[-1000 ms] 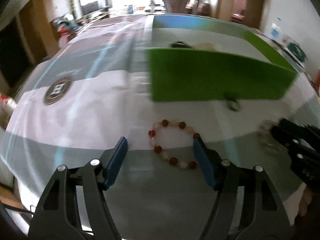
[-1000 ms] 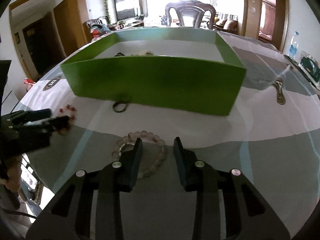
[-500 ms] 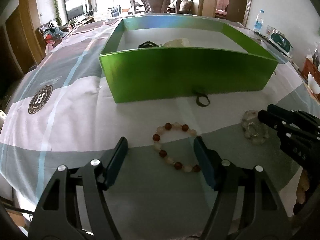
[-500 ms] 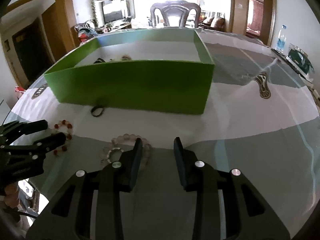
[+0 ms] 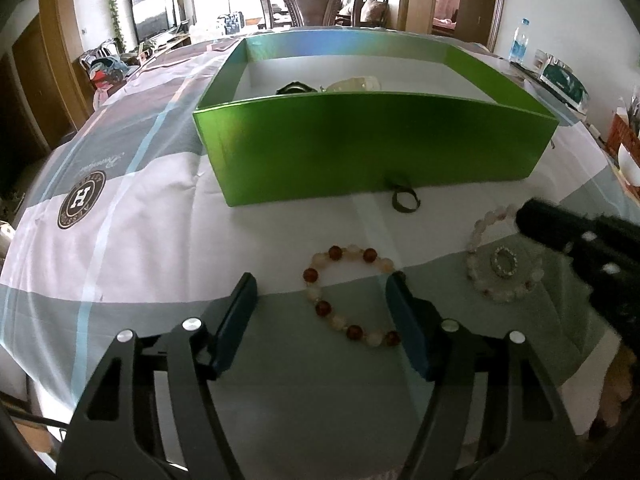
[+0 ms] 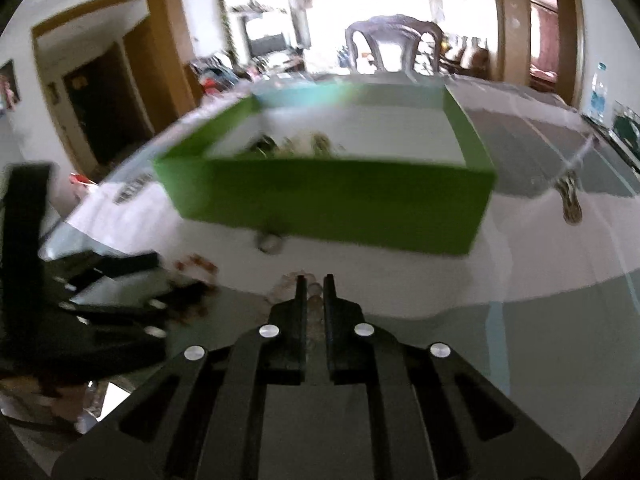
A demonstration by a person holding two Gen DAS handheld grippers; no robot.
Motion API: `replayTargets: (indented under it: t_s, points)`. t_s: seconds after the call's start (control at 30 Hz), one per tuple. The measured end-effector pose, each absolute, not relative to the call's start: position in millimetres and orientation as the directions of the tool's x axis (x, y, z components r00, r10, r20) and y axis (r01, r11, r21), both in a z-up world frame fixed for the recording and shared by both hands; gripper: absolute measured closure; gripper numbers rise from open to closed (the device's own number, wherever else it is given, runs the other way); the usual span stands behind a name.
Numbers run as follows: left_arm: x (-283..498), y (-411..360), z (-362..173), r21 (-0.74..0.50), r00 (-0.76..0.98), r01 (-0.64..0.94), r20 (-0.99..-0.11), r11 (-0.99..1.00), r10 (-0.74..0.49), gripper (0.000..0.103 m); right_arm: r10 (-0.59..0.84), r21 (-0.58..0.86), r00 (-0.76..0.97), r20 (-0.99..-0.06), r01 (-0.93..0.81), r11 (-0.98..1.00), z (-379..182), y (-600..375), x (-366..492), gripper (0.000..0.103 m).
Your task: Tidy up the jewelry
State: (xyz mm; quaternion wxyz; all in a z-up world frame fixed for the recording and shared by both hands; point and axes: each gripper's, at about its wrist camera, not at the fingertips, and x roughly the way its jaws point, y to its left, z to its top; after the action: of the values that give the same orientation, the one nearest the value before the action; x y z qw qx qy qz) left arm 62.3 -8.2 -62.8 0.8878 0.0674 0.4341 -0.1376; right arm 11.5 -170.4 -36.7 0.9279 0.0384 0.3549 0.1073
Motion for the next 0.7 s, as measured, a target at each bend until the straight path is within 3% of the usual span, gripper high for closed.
replayTargets:
  t_s: [0.2, 0.53, 0.7]
  points:
    - [62, -7, -63, 0.000, 0.588, 0.305, -0.787, 0.952, -0.188, 0.035, 0.162, 0.119, 0.780, -0.604, -0.113, 0.986, -16, -186, 6, 0.095]
    - [63, -6, -62, -0.007, 0.584, 0.301, -0.789, 0.954, -0.191, 0.035, 0.009, 0.098, 0.700, -0.714, 0.087, 0.991, -55, -226, 15, 0.094]
    - [64, -3, -59, -0.009, 0.593, 0.286, -0.784, 0.958, -0.184, 0.035, -0.032, 0.068, 0.703, -0.711, 0.114, 0.991, -59, -227, 12, 0.071]
